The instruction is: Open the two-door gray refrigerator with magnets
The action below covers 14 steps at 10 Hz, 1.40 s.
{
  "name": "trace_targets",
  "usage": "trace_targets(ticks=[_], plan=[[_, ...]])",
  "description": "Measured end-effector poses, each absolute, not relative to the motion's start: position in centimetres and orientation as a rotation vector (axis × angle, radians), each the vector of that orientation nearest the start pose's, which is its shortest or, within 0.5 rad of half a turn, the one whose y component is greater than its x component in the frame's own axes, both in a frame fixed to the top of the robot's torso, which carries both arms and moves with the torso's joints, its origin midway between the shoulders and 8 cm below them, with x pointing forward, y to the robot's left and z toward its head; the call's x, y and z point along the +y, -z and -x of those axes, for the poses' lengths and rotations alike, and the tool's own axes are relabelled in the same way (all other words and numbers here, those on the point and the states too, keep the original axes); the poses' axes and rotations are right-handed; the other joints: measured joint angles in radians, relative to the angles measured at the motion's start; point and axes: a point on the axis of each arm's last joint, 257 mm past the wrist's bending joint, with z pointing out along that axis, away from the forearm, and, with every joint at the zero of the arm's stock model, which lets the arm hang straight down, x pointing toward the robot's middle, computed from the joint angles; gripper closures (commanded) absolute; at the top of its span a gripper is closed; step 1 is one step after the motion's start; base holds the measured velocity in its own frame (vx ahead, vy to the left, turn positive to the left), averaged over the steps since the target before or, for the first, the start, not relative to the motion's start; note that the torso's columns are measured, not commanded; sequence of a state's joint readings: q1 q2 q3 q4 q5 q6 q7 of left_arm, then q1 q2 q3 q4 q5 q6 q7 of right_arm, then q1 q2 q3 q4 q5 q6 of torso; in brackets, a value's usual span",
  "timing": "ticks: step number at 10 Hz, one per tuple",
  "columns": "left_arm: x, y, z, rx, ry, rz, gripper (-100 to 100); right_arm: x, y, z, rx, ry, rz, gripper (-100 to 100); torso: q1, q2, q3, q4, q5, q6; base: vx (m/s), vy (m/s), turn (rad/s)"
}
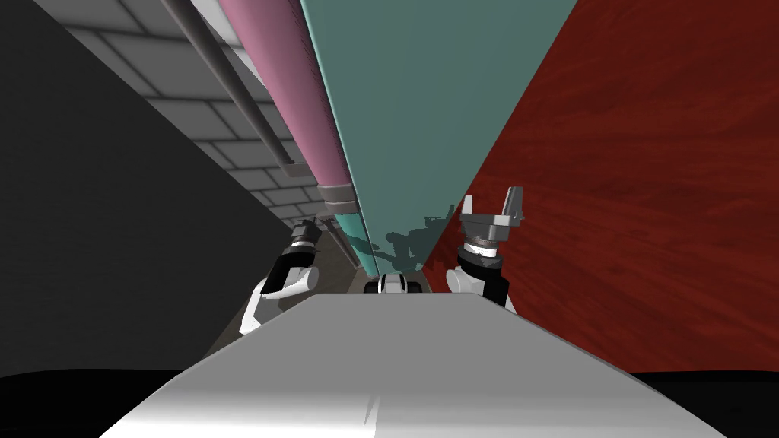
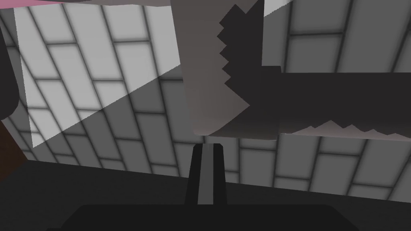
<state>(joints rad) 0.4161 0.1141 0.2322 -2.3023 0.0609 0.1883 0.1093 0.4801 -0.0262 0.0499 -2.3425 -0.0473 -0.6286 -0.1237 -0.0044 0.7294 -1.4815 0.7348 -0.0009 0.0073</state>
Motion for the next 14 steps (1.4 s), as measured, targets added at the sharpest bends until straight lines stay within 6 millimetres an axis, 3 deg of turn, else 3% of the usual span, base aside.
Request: trace_targets(ticks=[3,14], plan=[[38.1,6.8,-40.0,0.931,1.037,1.154,-100,-25.9,-7.8,-30.8,0.43,-1.552,-0.544,0,0.001,-0.007,-0.003,-0.007,0.005,0.003,0.002,-0.005,-0.026],[37.6,8.4,-38.6,0.992,1.009,1.267,-100,-25.9,-7.8,-30.8,0.43,-1.552,-0.544,0,-0.004,-0.009,-0.004,-0.006,0.003,0.006,0.004,-0.003,-0.025]])
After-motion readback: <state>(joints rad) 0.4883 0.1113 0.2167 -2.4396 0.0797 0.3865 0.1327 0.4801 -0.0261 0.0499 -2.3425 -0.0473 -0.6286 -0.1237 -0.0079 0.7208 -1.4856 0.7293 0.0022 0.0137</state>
